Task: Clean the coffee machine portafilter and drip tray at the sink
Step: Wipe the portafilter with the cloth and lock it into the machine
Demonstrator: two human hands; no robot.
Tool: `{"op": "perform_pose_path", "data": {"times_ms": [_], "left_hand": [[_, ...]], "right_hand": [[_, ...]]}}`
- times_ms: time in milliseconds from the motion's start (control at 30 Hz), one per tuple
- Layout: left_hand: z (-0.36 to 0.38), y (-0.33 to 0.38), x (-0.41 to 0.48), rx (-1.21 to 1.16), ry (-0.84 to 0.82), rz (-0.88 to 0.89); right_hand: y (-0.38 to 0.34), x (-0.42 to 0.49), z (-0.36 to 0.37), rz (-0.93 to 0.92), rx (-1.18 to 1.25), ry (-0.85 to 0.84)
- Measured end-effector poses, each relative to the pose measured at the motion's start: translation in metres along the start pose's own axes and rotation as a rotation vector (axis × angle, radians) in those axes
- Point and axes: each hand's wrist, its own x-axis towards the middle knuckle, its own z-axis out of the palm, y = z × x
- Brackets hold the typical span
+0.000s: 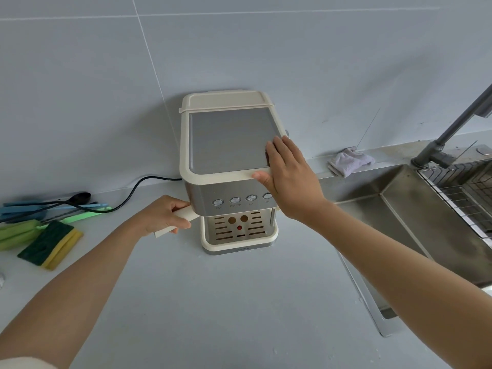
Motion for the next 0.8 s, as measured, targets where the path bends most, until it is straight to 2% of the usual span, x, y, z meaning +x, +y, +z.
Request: {"op": "perform_pose_path", "data": {"times_ms": [367, 567, 800], "left_hand": [[0.013, -0.006, -0.008, -0.059, -0.015, -0.007], [0.039, -0.016, -0.016, -0.114, 0.097, 0.02], [0.045, -0.014, -0.019, -0.064, 0.165, 0.056]], "right_hand": [[-0.002, 0.0, 0.001, 0.009, -0.012, -0.015], [-0.005, -0.001, -0.005, 0.013, -0.035, -0.052], [-0.003, -0.001, -0.003, 0.014, -0.044, -0.053]]}}
